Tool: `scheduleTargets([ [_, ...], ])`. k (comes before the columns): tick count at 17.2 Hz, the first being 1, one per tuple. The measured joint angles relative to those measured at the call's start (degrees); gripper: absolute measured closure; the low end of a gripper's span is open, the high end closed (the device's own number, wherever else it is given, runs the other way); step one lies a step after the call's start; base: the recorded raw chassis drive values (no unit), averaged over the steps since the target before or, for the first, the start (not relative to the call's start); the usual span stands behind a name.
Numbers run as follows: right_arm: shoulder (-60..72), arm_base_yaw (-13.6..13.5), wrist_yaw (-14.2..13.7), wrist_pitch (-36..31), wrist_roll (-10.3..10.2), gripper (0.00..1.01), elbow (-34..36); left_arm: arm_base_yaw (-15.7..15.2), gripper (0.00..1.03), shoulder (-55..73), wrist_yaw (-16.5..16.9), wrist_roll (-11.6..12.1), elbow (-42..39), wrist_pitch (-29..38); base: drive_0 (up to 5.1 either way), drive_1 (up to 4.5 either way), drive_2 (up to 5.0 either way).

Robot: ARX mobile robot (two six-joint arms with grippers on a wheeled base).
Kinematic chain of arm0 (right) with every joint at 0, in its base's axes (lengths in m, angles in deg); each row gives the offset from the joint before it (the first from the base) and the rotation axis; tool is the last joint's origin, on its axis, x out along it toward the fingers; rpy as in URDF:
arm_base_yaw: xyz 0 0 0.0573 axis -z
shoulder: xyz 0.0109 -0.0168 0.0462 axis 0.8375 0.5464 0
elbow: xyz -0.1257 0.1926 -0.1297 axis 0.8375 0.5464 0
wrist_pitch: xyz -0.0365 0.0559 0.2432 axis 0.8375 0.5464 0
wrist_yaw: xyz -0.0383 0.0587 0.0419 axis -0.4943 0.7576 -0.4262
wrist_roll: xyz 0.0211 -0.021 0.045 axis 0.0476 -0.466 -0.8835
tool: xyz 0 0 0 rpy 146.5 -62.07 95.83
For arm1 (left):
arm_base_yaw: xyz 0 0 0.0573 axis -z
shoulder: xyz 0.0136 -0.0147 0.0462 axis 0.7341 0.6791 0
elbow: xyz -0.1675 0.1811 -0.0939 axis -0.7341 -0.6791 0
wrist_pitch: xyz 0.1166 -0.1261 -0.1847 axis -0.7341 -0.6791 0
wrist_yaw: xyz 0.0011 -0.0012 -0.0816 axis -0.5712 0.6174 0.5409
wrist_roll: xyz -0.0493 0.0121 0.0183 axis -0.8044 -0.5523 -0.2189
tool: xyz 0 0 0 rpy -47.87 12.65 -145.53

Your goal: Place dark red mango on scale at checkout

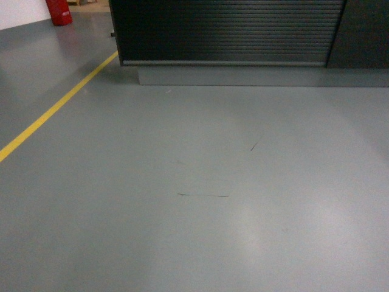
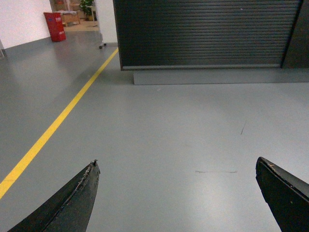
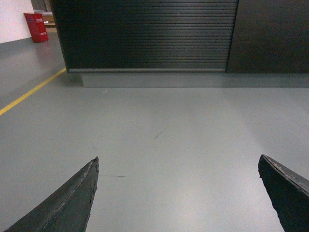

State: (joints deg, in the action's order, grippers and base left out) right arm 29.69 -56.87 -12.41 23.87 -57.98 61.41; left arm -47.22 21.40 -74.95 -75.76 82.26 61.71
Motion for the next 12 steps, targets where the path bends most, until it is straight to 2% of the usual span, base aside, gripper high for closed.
scheduleTargets([
  [12,0.0,0.0,0.0,-0.1,0.0,0.03,0.0,0.0,0.05,0.0,0.0,0.0,0.0,0.0,0.1,2.44,-2.3],
])
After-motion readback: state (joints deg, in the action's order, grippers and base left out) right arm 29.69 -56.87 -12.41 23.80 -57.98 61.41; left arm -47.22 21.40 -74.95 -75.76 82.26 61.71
